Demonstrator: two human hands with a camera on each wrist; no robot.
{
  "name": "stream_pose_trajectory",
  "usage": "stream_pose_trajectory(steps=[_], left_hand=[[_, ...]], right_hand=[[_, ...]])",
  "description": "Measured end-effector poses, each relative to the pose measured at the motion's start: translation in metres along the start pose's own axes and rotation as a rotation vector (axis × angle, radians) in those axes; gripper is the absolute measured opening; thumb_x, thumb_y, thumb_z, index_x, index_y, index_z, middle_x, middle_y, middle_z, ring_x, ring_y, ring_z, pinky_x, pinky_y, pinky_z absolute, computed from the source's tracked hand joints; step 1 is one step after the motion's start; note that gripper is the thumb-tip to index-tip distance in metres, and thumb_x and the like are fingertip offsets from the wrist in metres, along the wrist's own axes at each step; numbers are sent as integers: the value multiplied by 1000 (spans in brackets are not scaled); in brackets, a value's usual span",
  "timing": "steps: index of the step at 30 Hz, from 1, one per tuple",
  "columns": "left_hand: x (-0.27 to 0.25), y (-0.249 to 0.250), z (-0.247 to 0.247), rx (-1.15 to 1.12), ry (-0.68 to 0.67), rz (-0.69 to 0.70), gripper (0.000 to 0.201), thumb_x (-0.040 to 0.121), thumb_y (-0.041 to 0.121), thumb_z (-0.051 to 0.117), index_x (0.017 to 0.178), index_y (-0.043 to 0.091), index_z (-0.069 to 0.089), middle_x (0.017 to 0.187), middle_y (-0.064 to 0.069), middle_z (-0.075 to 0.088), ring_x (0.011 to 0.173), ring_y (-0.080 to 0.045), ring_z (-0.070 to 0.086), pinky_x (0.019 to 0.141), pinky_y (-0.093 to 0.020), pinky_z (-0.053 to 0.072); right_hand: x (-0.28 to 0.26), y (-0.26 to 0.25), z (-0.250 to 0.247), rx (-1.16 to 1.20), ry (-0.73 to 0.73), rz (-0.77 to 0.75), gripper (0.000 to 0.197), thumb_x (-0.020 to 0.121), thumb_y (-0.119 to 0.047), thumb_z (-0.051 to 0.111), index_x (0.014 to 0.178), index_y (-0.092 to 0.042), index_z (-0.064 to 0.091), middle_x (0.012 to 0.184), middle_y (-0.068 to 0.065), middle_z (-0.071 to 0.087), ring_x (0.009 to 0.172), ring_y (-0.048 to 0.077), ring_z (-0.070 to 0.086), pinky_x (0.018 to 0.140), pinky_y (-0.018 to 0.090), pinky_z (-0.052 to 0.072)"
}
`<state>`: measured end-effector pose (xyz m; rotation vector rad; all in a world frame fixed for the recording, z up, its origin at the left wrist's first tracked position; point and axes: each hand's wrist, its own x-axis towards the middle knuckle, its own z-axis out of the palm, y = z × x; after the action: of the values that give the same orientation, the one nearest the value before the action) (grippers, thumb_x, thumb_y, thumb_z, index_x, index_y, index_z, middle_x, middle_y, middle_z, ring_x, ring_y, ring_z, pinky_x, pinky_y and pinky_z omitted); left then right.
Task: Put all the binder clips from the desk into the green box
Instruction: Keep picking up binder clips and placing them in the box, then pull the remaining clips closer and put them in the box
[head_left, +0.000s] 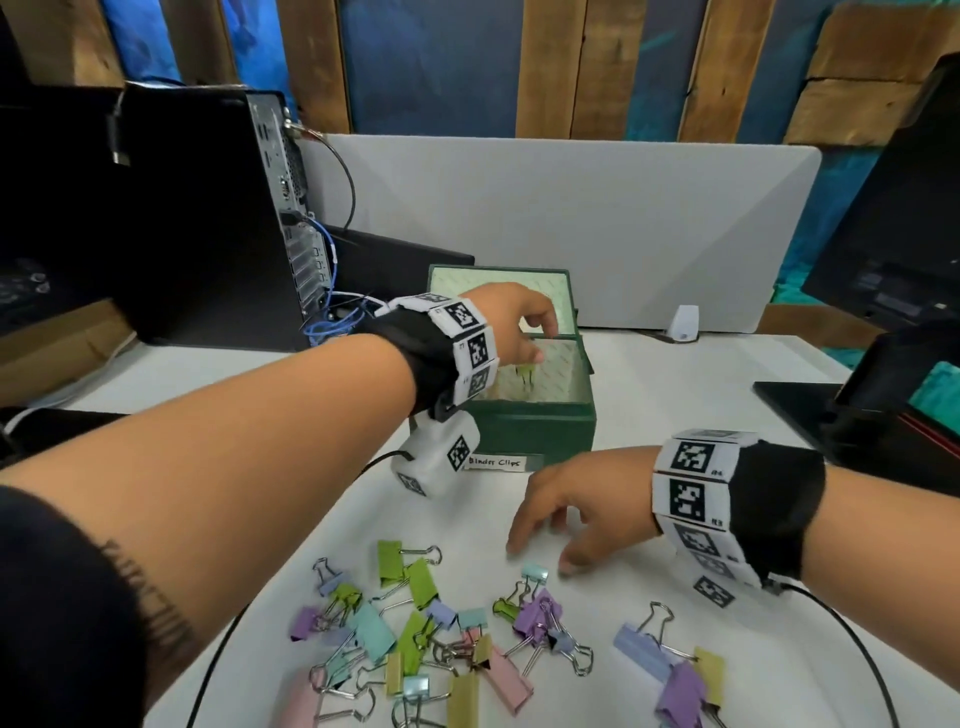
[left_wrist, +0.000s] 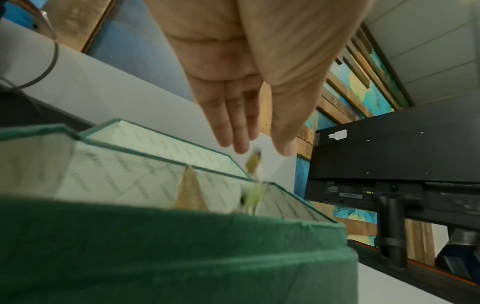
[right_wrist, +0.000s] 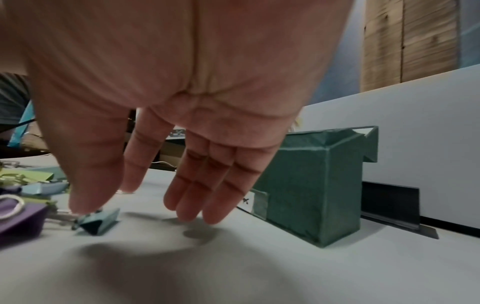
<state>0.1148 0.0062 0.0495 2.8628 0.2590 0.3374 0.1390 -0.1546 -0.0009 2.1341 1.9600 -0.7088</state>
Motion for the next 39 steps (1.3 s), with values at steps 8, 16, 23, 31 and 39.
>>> stream_pose_trajectory(steps=[8, 16, 23, 31, 39], left_hand=[[-51, -18, -5, -57, -84, -17, 25, 82, 25, 67, 106, 29, 64, 117, 6, 59, 108, -10, 57, 98, -35, 46], [-133, -28, -3, 168, -696, -135, 70, 63, 50, 78, 124, 47, 44, 115, 20, 48, 99, -5, 56, 77, -21, 42], [-165, -53, 3, 281, -826, -79, 114, 41, 65, 80, 132, 60, 11, 132, 17, 30, 125, -10, 39, 109, -38, 36], [-189, -84, 54, 245, -575, -137, 104, 56, 39, 85, 131, 64, 17, 129, 19, 44, 108, -5, 54, 92, -33, 51], [-182, -53, 58, 111, -503, -132, 76, 72, 42, 70, 139, 41, 33, 122, 11, 37, 120, -17, 48, 85, -15, 35]], right_hand=[[5, -13, 8, 26, -8, -72, 41, 85, -22, 61, 122, -41, 57, 120, -9, 52, 105, 9, 51, 85, 20, 40], [-14, -22, 5, 11, -83, -7, 62, 69, -47, 75, 123, -52, 46, 122, -19, 45, 115, 5, 46, 104, 32, 38], [-29, -24, 21, -88, -91, 55, 88, 61, -55, 77, 128, -66, 19, 112, -22, 33, 105, 5, 45, 89, 27, 40], [-46, -19, 18, -63, -107, 99, 93, 57, -53, 80, 126, -67, 20, 114, -19, 33, 106, 7, 45, 90, 26, 41], [-61, -18, 39, -95, -278, 184, 103, 57, -51, 82, 117, -79, 2, 114, -17, 28, 98, 10, 43, 93, 34, 44]])
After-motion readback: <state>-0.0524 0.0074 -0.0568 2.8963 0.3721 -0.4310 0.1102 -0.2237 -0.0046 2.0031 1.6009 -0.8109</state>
